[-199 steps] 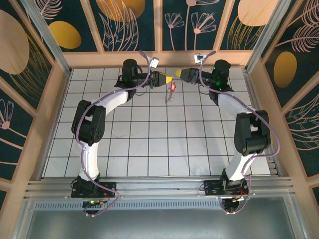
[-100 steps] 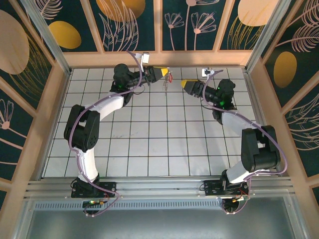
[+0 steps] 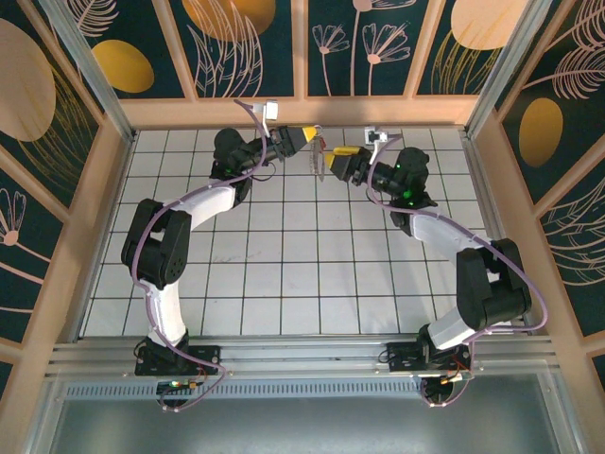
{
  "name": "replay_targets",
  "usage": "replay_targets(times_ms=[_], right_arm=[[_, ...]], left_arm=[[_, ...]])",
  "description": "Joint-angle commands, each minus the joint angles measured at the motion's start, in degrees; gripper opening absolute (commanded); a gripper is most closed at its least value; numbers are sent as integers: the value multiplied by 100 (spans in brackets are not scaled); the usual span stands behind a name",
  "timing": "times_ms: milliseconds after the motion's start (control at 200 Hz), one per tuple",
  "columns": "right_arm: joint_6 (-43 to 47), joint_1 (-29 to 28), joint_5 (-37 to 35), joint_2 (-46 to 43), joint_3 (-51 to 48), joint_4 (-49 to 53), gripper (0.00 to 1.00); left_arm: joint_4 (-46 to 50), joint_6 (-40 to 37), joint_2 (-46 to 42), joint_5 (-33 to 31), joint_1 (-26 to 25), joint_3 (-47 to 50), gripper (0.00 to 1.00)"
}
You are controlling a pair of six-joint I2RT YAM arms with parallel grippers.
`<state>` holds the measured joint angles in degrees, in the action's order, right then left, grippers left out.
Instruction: Put the keys on the keyring
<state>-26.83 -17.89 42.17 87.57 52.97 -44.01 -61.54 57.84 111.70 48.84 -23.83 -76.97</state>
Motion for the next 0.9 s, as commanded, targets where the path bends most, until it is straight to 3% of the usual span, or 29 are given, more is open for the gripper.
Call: replay_targets(times_ms=[0,541,896], right_arm=[[231,-18,-192,-60,243,44,54],[330,-156,-192,170,534,283,50],[391,-177,-10,102,366,286,1]], left_arm=[[-413,113,-192,-50,-51,-2,0],[-379,112,-122,-24,-177,-107,0],[-420,116,-131,-36,-186,-107,0]])
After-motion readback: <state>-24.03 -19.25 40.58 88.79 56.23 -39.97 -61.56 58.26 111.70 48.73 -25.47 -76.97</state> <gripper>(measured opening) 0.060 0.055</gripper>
